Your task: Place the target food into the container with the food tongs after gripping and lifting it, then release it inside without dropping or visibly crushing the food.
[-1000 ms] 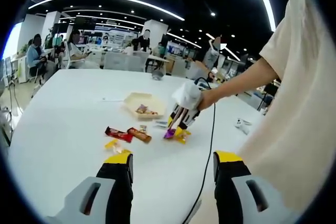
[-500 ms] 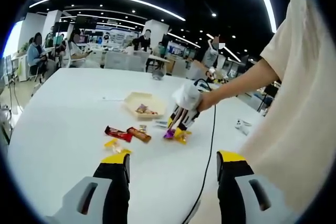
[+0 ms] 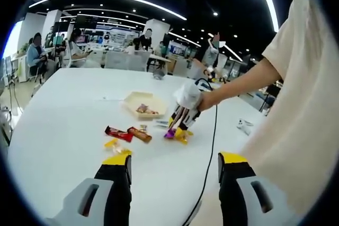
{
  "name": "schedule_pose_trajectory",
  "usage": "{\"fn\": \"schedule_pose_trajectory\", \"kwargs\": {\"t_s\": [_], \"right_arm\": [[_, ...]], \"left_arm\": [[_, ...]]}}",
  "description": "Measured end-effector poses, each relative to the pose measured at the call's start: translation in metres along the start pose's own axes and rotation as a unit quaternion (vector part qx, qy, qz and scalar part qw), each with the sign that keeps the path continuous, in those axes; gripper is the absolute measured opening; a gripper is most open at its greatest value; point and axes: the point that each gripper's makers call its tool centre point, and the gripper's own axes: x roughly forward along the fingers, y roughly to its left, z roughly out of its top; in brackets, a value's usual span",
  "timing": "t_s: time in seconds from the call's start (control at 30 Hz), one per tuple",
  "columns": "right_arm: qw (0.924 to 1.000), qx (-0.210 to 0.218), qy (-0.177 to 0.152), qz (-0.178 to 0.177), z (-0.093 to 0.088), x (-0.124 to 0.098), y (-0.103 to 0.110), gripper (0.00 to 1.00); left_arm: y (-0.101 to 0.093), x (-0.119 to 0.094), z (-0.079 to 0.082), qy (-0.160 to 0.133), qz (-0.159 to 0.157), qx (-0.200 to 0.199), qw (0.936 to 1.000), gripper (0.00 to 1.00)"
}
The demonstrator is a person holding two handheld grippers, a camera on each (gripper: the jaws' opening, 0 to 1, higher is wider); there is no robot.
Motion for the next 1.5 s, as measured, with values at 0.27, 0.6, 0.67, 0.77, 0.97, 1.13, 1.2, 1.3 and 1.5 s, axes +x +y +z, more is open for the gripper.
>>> {"fn": "schedule_pose_trajectory", "kwargs": {"t_s": [0.27, 0.6, 0.67, 0.77, 0.97, 1.13, 1.2, 1.3, 1.5], "right_arm": [[0.9999, 0.010, -0.008, -0.003, 0.000, 0.000, 0.000, 0.26], [0.9978, 0.061, -0.021, -0.016, 0.001, 0.000, -0.005, 0.23], [0.9977, 0.062, -0.021, -0.017, 0.001, -0.001, -0.004, 0.23], [0.9973, 0.066, -0.024, -0.021, 0.002, -0.002, -0.003, 0.22], [0.9970, 0.067, -0.028, -0.026, 0.003, -0.002, -0.002, 0.21], [0.9966, 0.072, -0.031, -0.024, 0.002, -0.003, 0.001, 0.21], [0.9964, 0.074, -0.034, -0.026, 0.003, -0.004, 0.001, 0.21], [0.9960, 0.074, -0.039, -0.031, 0.004, -0.009, 0.000, 0.21], [0.9951, 0.075, -0.049, -0.042, 0.009, -0.019, -0.009, 0.21]], "left_arm": [[-0.002, 0.001, 0.000, 0.001, -0.002, 0.002, 1.0000, 0.65], [-0.001, 0.000, -0.001, 0.002, 0.002, 0.002, 1.0000, 0.64], [-0.001, -0.001, -0.001, 0.002, 0.002, 0.003, 1.0000, 0.64], [-0.001, -0.001, -0.001, 0.002, 0.003, 0.002, 1.0000, 0.64], [0.000, -0.002, -0.001, 0.003, 0.004, 0.003, 1.0000, 0.64], [0.000, -0.001, 0.001, 0.002, 0.003, 0.004, 1.0000, 0.64], [0.000, 0.000, 0.002, 0.001, 0.002, 0.004, 1.0000, 0.64], [0.000, 0.002, 0.003, 0.001, -0.001, 0.006, 1.0000, 0.64], [0.000, 0.004, 0.005, 0.001, -0.004, 0.008, 1.0000, 0.64]]}}
